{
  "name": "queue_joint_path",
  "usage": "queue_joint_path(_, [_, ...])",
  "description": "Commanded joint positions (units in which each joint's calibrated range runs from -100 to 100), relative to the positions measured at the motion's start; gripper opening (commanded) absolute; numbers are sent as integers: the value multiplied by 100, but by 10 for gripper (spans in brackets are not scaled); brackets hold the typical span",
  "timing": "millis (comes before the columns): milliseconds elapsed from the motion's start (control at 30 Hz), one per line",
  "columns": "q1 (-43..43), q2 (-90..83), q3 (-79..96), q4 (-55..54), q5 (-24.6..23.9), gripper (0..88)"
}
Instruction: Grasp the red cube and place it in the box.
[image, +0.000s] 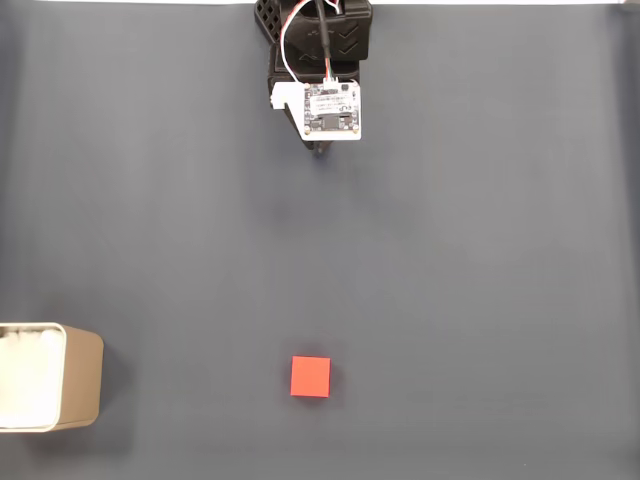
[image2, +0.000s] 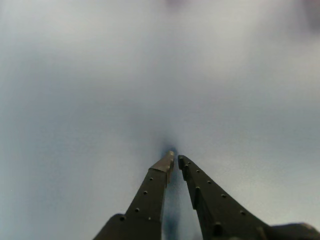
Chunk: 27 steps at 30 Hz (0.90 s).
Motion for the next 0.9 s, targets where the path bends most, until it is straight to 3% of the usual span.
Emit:
queue_joint_path(0, [70,0,27,112,29,0])
queue_joint_path(867, [63,0,27,112,63,0])
